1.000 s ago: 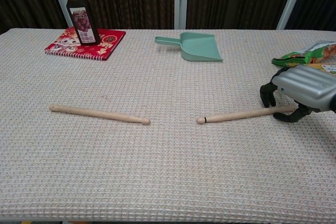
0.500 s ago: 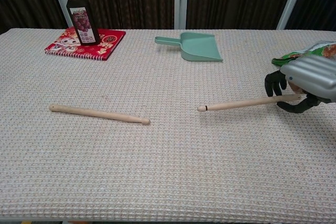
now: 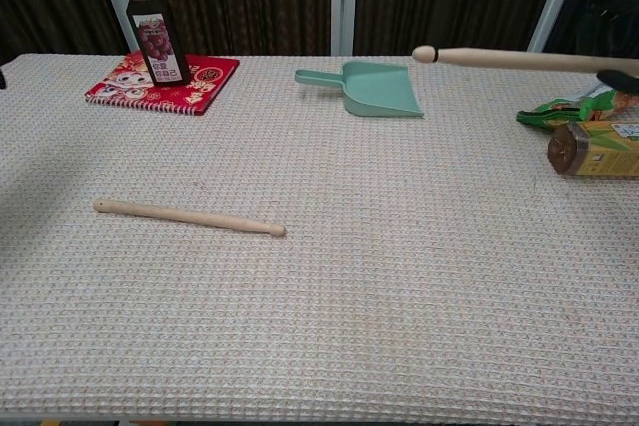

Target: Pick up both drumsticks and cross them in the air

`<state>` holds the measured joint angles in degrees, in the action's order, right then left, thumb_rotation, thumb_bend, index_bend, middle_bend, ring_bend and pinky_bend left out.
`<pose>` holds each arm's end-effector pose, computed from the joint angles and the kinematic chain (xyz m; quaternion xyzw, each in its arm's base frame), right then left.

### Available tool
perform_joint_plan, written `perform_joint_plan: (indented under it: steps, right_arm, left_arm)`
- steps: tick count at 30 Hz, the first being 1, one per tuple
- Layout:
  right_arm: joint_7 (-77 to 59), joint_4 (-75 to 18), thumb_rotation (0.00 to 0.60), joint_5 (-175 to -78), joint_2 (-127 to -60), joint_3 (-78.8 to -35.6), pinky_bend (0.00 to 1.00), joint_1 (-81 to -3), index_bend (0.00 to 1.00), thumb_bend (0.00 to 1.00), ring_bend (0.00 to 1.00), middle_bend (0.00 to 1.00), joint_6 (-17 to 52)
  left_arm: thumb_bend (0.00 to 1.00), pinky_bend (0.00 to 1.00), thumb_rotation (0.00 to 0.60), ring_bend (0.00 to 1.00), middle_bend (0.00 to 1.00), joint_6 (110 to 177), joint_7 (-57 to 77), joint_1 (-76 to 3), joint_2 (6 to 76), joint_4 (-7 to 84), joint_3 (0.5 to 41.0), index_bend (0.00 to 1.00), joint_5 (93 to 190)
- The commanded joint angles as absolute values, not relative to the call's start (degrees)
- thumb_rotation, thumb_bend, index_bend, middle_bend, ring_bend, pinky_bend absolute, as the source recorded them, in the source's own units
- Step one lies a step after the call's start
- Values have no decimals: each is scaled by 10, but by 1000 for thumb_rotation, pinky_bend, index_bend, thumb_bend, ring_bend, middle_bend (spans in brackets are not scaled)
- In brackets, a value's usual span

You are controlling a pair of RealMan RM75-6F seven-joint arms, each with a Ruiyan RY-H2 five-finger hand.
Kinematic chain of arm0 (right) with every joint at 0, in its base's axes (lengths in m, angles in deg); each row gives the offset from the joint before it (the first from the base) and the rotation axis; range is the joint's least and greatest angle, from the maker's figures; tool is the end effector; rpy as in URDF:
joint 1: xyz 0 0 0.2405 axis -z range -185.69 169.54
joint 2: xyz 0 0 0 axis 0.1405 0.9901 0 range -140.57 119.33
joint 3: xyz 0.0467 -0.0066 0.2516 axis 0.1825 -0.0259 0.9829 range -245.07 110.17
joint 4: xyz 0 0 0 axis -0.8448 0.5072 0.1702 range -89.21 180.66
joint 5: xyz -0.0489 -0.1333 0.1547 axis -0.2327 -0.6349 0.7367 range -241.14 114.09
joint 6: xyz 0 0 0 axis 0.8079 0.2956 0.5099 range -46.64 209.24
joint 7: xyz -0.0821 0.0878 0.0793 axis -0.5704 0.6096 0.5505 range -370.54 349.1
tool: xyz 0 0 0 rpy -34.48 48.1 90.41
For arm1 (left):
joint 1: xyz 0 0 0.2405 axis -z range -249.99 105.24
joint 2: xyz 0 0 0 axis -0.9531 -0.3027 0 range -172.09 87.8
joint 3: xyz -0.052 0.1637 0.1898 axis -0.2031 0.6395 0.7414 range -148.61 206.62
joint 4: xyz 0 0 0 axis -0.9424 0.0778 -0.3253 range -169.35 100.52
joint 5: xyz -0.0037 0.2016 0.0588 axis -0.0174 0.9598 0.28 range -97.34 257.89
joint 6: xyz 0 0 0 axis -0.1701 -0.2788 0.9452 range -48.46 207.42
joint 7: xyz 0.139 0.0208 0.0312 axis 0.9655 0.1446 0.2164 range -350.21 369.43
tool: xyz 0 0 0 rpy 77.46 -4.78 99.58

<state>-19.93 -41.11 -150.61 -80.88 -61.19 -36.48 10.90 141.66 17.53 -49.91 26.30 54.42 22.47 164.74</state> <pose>-0.2237 -0.3059 0.1070 0.7309 -0.2486 0.4002 0.4938 -0.2638 0.2794 0.0986 -0.7314 -0.3404 -0.3306 0.4898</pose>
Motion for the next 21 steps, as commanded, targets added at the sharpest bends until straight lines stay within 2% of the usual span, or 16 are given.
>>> perform_joint_plan:
  steps: [1, 4, 11, 21]
  right_arm:
    - [-205, -431, 600, -1494, -788, -602, 300, -357, 607, 595, 437, 614, 99]
    - [-198, -432, 600, -1490, -786, -604, 300, -354, 606, 595, 436, 614, 102]
    - [-177, -410, 600, -1493, -799, -612, 300, -350, 606, 595, 436, 613, 108]
    - [-146, -381, 600, -1500, -815, -615, 300, -351, 607, 595, 437, 614, 109]
  left_arm:
    - [98, 745, 600, 623, 405, 1360, 232, -448, 318, 521, 210, 380, 1612]
    - [101, 793, 600, 657, 441, 1334, 283, -428, 351, 517, 211, 401, 1584]
    - [137, 798, 600, 683, 456, 1311, 396, -392, 441, 480, 215, 429, 1515]
    - [191, 804, 600, 690, 490, 1313, 463, -370, 491, 451, 223, 450, 1452]
